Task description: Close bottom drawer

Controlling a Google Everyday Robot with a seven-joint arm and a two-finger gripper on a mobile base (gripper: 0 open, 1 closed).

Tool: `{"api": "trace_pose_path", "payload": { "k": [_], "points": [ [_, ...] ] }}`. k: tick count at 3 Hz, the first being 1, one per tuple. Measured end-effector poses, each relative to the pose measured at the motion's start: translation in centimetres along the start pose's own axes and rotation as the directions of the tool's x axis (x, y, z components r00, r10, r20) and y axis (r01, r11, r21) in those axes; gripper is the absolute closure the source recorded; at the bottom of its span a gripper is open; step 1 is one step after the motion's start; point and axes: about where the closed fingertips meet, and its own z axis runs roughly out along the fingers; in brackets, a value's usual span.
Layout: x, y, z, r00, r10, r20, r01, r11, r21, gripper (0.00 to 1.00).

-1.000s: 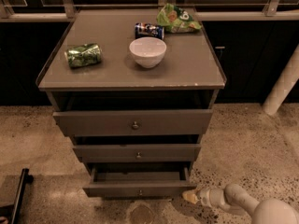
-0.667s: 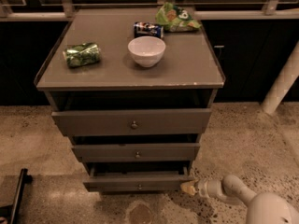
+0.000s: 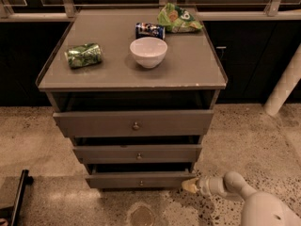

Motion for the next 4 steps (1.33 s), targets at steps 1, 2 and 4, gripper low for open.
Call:
{"api": "trace_pose_path", "payload": {
  "k": [1,2,4],
  "points": [
    [-2.2,0.4,2.1,0.997,-0.077,-0.008,0.076,0.9924,-0.097,1.00],
    [-2.1,0.4,2.0,0.997,-0.077,-0.008,0.076,0.9924,-0.097,1.00],
    [-6.0,-1.3,1.9,0.984,-0.176,0.014,0.176,0.9770,-0.120,1.00]
  ]
}}
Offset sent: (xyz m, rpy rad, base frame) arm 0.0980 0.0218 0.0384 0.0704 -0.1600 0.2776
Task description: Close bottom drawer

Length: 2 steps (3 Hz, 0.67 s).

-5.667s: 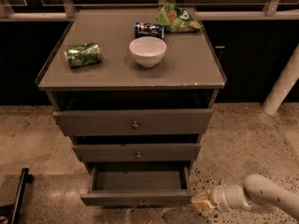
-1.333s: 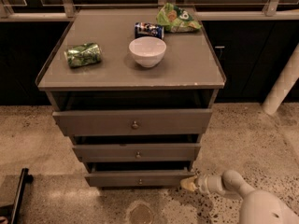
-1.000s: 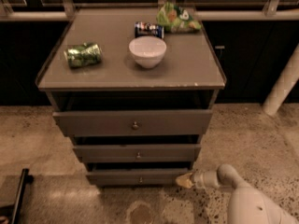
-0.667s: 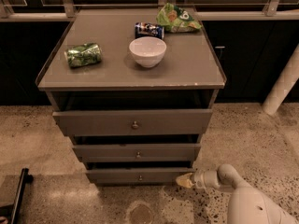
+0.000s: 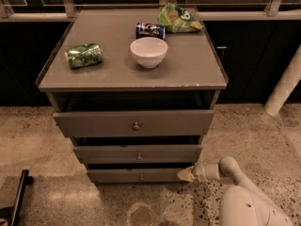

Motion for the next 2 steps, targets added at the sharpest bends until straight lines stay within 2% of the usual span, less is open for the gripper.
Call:
{"api": "trace_pose_path", "payload": {
  "k": [1,2],
  "points": [
    [-0.3,-0.2,-0.1,1.000,-0.011,-0.002,0.011,0.9999,0.005,1.00],
    [1.3,-0.1,-0.7,0.999,0.034,0.007,-0.033,0.9994,-0.003,1.00]
  ]
}}
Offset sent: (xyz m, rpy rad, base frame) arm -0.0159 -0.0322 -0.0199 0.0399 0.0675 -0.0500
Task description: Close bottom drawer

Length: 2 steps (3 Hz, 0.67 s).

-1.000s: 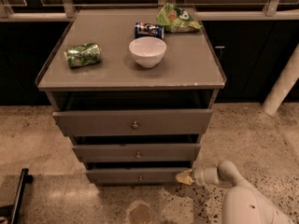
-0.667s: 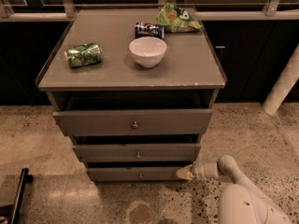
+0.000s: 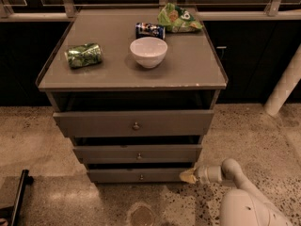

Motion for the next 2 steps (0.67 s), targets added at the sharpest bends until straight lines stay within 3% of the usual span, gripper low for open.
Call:
{"api": "trace_pose_path", "payload": {
  "k": [1,2],
  "points": [
    [3.33,1.72,-2.82,0.993,0.122,0.007,-0.121,0.9924,-0.022,1.00],
    [4.18,2.54,-2.41,0.990,0.141,0.003,-0.141,0.9893,-0.037,0.82]
  ]
}}
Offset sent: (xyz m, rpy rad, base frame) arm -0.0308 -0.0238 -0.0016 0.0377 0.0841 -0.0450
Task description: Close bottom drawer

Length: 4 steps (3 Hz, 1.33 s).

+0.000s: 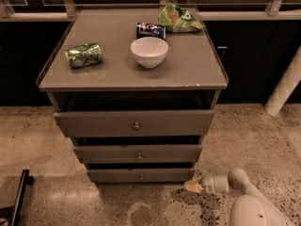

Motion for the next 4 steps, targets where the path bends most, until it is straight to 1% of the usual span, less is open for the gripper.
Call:
{"api": "trace_pose_path", "payload": {
  "k": [3,4],
  "points": [
    [-0.01,0.00,0.01,1.000,0.000,0.000,0.000,1.0000,0.000,0.13],
    [-0.01,0.00,0.02,1.000,0.000,0.000,0.000,1.0000,0.000,0.00]
  ]
}}
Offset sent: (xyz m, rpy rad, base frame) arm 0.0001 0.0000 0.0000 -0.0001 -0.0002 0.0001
